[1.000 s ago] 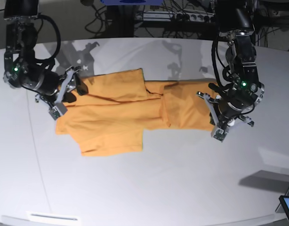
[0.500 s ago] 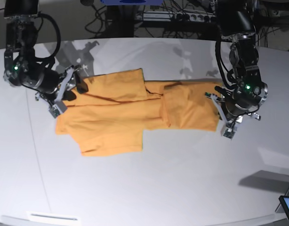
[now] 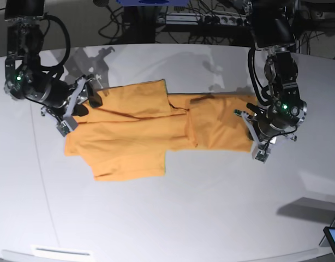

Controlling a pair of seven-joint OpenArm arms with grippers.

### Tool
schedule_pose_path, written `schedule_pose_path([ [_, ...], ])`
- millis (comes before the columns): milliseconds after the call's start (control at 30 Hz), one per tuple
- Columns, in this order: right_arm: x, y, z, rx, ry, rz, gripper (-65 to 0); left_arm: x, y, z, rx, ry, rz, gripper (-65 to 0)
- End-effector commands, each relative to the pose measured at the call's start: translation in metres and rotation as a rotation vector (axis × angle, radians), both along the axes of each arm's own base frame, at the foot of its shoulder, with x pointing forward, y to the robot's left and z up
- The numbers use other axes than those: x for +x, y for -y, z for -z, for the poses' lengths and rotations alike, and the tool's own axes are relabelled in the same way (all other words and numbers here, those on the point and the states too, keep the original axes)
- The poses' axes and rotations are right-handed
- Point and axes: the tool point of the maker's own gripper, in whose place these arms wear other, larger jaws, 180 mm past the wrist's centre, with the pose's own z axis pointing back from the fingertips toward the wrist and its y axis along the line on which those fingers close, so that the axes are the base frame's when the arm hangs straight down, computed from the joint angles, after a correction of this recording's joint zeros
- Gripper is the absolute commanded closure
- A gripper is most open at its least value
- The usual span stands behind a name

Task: Fold the T-shirt properly
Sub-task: 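Lay the folded end down, open the left gripper and raise it, then press the left gripper on the folded end and smooth it flat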

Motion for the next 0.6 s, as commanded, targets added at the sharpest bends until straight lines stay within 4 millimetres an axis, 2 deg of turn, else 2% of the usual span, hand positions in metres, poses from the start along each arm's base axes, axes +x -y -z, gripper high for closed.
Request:
schedule_pose_path([
  [0, 0.008, 0.0, -0.011, 0.014, 0.044, -0.002, -28.4, 0.013, -0.003, -0.014, 0.001, 0.05, 0.002, 0.0],
  [233, 0.008, 0.0, -0.012, 0.015, 0.045, -0.001, -28.4, 0.005, -0.007, 0.025, -0.044, -0.058, -0.028, 0.0],
  [367, 0.008, -0.001, -0.012, 0.015, 0.047, -0.002, -28.4, 0.0, 0.003, 0.039, -0.053, -0.086, 0.004, 0.0],
  [433, 0.009, -0.001, -0.012, 0.015, 0.048, -0.002, -28.4, 0.002, 0.005, 0.034, -0.048, -0.072, 0.016, 0.0],
  [567, 0.009, -0.001, -0.013, 0.015, 0.05, -0.002, -28.4, 0.013, 0.01, 0.005, -0.025, 0.011, 0.038, 0.0],
])
